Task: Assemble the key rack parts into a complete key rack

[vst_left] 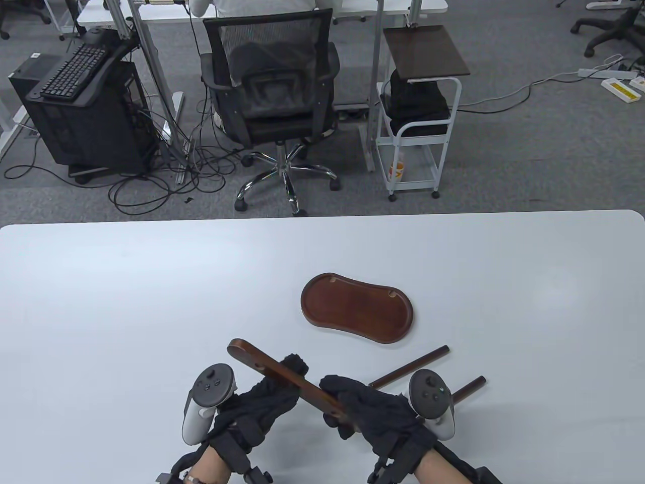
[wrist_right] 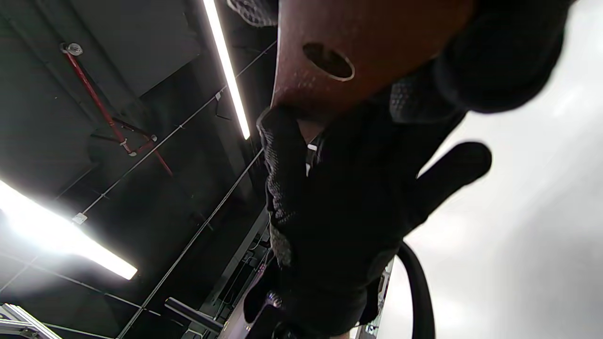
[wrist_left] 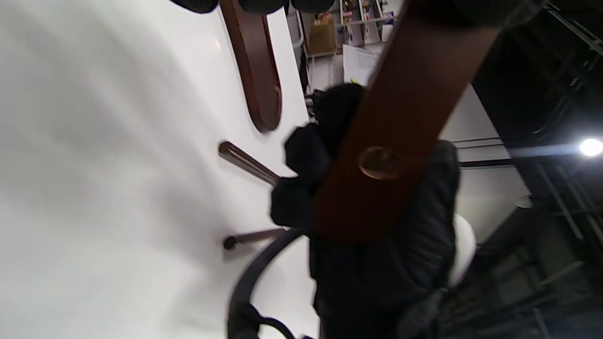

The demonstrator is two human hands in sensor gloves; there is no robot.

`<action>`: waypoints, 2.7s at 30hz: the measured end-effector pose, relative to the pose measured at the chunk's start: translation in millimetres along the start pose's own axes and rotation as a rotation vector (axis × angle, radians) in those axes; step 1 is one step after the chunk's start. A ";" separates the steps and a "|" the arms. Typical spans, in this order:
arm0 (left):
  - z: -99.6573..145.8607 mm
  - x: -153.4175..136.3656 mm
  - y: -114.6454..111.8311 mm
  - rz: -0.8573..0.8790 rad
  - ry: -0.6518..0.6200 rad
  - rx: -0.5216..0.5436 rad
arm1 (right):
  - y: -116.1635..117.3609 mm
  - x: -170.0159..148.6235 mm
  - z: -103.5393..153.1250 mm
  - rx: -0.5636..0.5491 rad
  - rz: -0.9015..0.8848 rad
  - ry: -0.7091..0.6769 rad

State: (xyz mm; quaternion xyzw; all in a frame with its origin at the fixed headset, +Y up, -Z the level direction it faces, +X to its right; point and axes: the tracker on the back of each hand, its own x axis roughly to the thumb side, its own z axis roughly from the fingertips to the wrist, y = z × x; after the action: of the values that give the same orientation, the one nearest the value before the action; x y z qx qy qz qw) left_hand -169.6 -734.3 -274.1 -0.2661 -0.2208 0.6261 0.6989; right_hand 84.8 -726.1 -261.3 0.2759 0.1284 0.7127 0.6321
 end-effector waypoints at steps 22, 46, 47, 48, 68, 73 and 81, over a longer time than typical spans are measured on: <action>5.5 0.2 12.6 0.107 -0.122 0.119 | -16.5 -0.6 9.4 -0.084 0.227 0.102; 29.5 2.0 41.4 0.083 -0.036 0.268 | -120.6 -9.5 50.1 -0.318 1.312 0.600; 29.0 1.6 40.8 0.075 -0.029 0.263 | -120.9 -11.3 48.6 -0.310 1.325 0.597; 28.2 0.9 40.0 0.070 -0.021 0.260 | -121.1 -13.7 46.2 -0.306 1.336 0.591; 24.5 -6.1 40.2 0.058 0.042 0.254 | -106.7 -55.4 2.0 0.002 1.507 0.669; 25.7 -6.5 42.7 0.049 0.045 0.260 | -101.2 -54.8 0.8 -0.001 1.556 0.617; 24.7 -6.6 39.8 0.054 0.054 0.245 | -97.6 -59.7 3.1 0.031 1.545 0.602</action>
State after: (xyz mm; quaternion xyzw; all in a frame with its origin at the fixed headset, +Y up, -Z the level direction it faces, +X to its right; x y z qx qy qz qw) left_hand -216.4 -735.5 -280.9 -0.2013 -0.1163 0.6595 0.7148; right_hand 170.5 -768.2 -324.4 0.0925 0.0765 0.9876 -0.1008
